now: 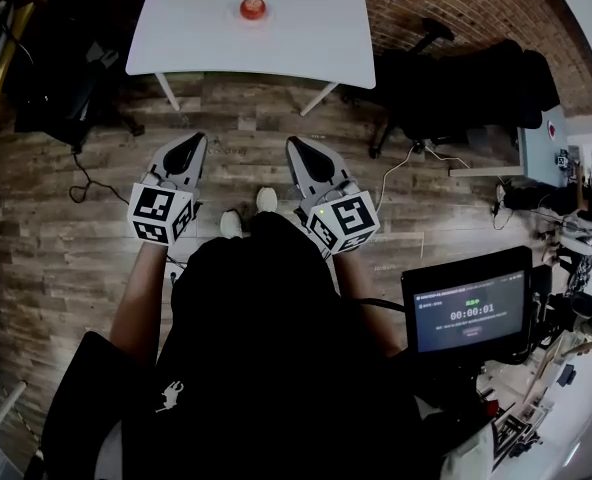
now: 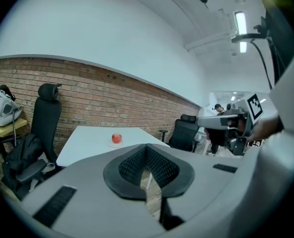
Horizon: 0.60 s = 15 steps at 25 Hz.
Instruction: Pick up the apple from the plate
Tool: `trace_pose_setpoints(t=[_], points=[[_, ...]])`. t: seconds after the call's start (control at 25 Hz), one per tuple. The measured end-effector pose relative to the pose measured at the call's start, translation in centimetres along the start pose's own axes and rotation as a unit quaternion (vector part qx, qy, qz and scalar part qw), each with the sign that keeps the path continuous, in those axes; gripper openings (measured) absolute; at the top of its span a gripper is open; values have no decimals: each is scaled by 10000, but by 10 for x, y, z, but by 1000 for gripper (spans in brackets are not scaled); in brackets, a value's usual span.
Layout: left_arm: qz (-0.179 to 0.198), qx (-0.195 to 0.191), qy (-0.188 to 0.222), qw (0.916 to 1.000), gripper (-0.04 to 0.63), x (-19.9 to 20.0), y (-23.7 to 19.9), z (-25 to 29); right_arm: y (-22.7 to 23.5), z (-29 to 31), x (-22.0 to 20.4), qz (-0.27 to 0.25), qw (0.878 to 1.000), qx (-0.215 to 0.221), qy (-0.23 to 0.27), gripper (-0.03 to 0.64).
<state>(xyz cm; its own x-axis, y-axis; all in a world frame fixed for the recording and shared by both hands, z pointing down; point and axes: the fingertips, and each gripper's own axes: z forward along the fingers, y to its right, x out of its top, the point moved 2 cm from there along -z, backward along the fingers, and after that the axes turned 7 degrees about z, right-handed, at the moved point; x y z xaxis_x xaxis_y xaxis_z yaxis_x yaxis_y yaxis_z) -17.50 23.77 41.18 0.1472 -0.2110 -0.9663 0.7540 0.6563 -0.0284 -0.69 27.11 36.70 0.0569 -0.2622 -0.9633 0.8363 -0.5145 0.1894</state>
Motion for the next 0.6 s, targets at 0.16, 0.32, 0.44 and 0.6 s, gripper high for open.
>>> trace_pose_setpoints(t=[0.16, 0.32, 0.44, 0.6], points=[[-27, 62, 79, 9999, 8, -2, -1, -3, -3, 4, 0, -85, 9999, 74, -48, 5], [-84, 166, 4, 9998, 8, -8, -4, -7, -7, 12, 1, -101, 9997, 205, -79, 5], [-74, 224, -48, 9997, 8, -10, -10, -4, -3, 20, 1, -61, 9996, 256, -75, 5], [-63, 255, -102, 9996, 7, -9, -21, 9, 9, 35, -2, 0, 9995, 295, -106, 5]])
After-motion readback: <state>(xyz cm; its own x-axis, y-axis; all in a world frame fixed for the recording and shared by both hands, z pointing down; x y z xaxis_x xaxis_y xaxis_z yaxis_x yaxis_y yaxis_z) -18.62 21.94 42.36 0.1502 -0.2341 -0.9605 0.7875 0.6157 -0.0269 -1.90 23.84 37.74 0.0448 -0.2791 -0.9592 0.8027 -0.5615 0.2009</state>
